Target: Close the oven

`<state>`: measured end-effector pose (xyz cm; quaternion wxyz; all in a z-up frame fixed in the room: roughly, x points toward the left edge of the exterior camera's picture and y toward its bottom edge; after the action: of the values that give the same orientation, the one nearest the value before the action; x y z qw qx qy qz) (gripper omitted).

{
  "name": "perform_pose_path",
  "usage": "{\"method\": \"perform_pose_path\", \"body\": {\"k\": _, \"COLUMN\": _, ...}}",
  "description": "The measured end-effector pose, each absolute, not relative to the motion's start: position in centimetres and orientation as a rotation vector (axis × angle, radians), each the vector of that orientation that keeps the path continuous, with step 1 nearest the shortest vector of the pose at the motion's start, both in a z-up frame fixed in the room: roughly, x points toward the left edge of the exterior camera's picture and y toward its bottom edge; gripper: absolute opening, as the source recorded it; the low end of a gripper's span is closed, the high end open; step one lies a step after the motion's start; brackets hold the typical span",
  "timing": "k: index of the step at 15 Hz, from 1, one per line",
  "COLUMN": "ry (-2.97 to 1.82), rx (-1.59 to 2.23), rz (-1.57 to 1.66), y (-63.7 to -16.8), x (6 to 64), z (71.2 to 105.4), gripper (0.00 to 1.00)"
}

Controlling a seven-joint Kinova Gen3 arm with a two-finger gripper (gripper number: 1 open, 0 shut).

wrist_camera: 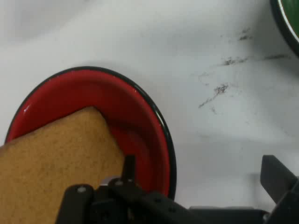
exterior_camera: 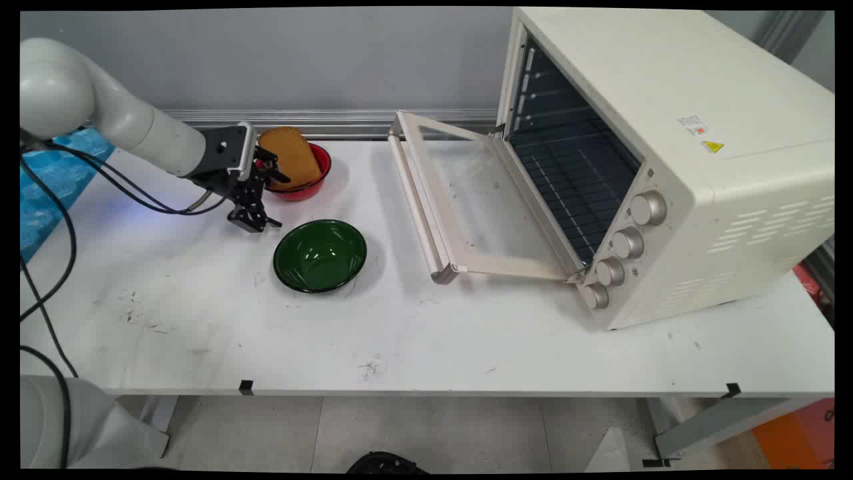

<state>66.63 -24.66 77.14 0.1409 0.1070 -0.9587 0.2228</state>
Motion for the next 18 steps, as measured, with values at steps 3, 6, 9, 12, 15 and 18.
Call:
{"method": "perform_pose_path", "body": {"k": 3, "ry": -2.759, "rx": 0.336, "rz": 0.643, "y": -24.5, "x": 66.5, "z": 78.2, "gripper": 1.0}}
{"method": "perform_pose_path", "body": {"k": 6, "ry": -2.74, "rx": 0.377, "rz": 0.649, "y": -24.7, "x": 66.1, "z": 79.8, "gripper": 1.0}}
{"method": "perform_pose_path", "body": {"k": 9, "ry": -2.72, "rx": 0.42, "rz": 0.656, "y": -25.1, "x": 65.5, "z": 81.3, "gripper": 1.0}}
{"method": "perform_pose_path", "body": {"k": 12, "ry": -2.693, "rx": 0.469, "rz": 0.655, "y": -25.7, "x": 64.4, "z": 82.9, "gripper": 1.0}}
{"method": "perform_pose_path", "body": {"k": 15, "ry": -2.646, "rx": 0.539, "rz": 0.632, "y": -26.6, "x": 62.2, "z": 84.3, "gripper": 1.0}}
{"method": "perform_pose_path", "body": {"k": 18, "ry": -2.603, "rx": 0.595, "rz": 0.594, "y": -27.3, "x": 60.3, "z": 84.8, "gripper": 1.0}}
